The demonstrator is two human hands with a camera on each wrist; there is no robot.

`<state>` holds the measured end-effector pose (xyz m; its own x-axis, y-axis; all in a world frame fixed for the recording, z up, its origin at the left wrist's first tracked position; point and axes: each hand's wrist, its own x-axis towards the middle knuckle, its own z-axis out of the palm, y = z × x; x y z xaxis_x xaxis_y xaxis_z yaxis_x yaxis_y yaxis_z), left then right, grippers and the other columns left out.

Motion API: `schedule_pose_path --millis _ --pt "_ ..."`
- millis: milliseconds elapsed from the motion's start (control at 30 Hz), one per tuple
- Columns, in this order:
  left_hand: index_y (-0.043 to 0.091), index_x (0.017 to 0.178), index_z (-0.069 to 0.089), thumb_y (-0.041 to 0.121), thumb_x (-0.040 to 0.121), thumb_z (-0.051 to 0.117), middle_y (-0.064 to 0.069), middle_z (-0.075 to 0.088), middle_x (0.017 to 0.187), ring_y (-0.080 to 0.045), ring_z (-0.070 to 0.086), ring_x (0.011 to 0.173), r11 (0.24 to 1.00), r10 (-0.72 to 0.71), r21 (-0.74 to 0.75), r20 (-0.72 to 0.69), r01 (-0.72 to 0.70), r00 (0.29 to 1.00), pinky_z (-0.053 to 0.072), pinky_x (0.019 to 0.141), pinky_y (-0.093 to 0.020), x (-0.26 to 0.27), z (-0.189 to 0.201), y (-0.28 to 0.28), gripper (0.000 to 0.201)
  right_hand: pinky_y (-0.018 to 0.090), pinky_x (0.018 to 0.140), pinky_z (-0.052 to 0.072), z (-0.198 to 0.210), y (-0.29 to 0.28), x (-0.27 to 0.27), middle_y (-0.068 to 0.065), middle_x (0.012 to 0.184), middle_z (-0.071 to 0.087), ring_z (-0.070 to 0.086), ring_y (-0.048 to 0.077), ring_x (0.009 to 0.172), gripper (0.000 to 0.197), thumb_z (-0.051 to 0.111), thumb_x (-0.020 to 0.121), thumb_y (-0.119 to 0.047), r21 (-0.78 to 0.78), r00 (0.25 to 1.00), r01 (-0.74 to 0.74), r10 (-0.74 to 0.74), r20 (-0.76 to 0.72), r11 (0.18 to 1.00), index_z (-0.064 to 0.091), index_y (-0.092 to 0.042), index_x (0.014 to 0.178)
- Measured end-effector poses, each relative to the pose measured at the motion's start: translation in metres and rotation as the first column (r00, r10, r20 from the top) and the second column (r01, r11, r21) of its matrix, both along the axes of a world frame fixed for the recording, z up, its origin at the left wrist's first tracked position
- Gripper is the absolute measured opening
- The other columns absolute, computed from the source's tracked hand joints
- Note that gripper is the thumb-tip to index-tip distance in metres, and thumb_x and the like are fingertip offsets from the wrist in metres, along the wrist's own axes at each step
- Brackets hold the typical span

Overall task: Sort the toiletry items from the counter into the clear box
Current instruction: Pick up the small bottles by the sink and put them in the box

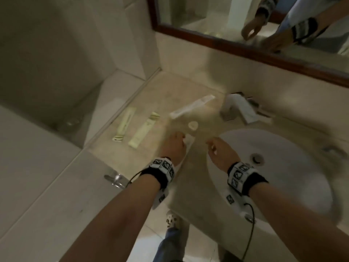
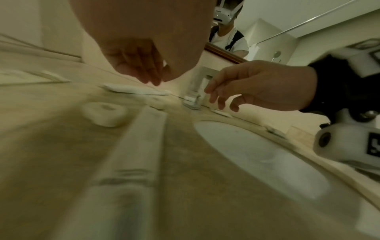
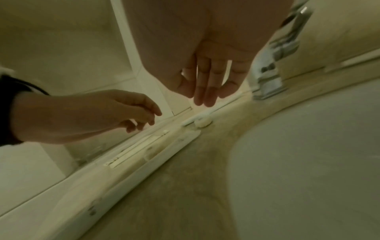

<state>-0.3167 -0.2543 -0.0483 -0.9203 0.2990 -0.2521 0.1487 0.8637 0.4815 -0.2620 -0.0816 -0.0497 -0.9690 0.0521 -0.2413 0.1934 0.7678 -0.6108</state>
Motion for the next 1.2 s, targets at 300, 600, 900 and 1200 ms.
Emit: schedule_pose_path --millis 300,600,900,1200 --pt "0.018 0.128 0.049 0.028 0.088 0.053 -0.012 0.04 0.129 -0.033 0.039 0.118 0.931 -0.293 -0.197 0.096 0.307 0.951 0.041 0.093 -0.039 -0.038 -0.043 -0.049 0.042 0.05 0.116 0.02 -0.03 -0.037 -0.096 0.004 0.158 0.01 0.011 0.036 0.142 0.069 0.044 0.088 -0.002 0.177 0.979 0.03 -0.064 0.194 0.984 0.019 -0.029 0.146" --pt "0.014 0.127 0.047 0.028 0.087 0.05 -0.01 0.044 0.129 -0.03 0.04 0.117 0.953 -0.285 -0.101 0.03 0.287 0.958 0.038 0.097 -0.039 -0.049 -0.025 -0.025 0.043 0.043 0.102 0.037 -0.045 -0.041 -0.096 0.014 0.141 0.03 0.033 0.034 0.128 0.047 0.043 0.091 -0.006 0.338 0.991 -0.051 0.006 0.134 0.94 0.032 -0.009 0.137" --pt "0.001 0.113 0.057 0.016 0.079 0.064 -0.019 0.056 0.111 -0.034 0.055 0.095 0.948 -0.304 0.065 -0.112 0.312 0.946 0.046 0.084 -0.039 -0.024 0.023 0.023 0.038 0.043 0.094 0.04 -0.026 -0.013 -0.063 0.019 0.133 0.037 0.041 0.036 0.117 0.036 0.047 0.091 -0.009 0.224 1.0 -0.02 0.018 0.012 0.974 0.045 -0.004 0.126" --pt "0.005 0.118 0.051 0.014 0.08 0.068 -0.01 0.051 0.115 -0.03 0.054 0.103 0.68 -0.698 0.281 -0.037 0.678 0.715 0.045 0.087 -0.035 0.126 0.045 0.238 0.042 0.038 0.083 0.046 0.034 0.175 0.183 0.028 0.106 0.057 0.06 0.041 0.092 0.031 0.06 0.081 -0.012 0.073 0.862 0.484 -0.461 -0.213 0.872 0.062 0.002 0.109"
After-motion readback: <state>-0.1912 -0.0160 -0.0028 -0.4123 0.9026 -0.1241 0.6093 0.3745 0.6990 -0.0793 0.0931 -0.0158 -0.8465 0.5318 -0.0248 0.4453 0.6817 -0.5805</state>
